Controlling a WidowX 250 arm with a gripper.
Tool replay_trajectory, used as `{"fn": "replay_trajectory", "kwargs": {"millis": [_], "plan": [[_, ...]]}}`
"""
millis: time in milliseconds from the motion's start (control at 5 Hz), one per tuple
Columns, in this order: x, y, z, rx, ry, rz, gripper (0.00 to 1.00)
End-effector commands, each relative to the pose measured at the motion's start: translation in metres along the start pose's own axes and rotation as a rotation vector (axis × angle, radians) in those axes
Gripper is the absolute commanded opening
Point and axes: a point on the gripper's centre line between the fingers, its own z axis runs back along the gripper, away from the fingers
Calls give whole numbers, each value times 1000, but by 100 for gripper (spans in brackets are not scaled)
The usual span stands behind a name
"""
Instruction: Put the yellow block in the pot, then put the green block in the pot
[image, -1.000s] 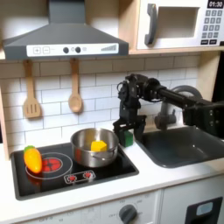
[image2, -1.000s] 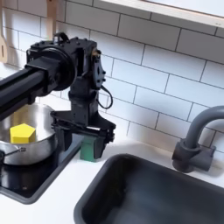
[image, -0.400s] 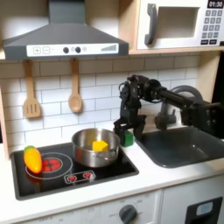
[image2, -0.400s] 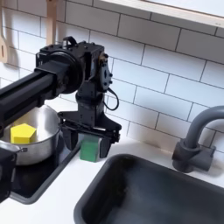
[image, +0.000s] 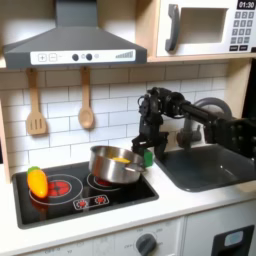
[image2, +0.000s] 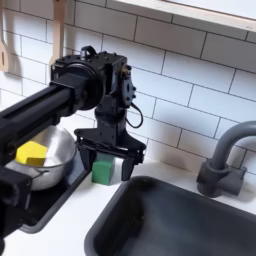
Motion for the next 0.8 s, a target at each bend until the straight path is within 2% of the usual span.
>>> {"fn": "replay_trajectory", "kwargs": {"millis": [0, 400, 600], "plan": [[5, 1, -3, -5, -1, -1, 100], [2, 1, 1, -6, 0, -5, 100], [2, -1, 11, -23, -9, -12, 100]]}}
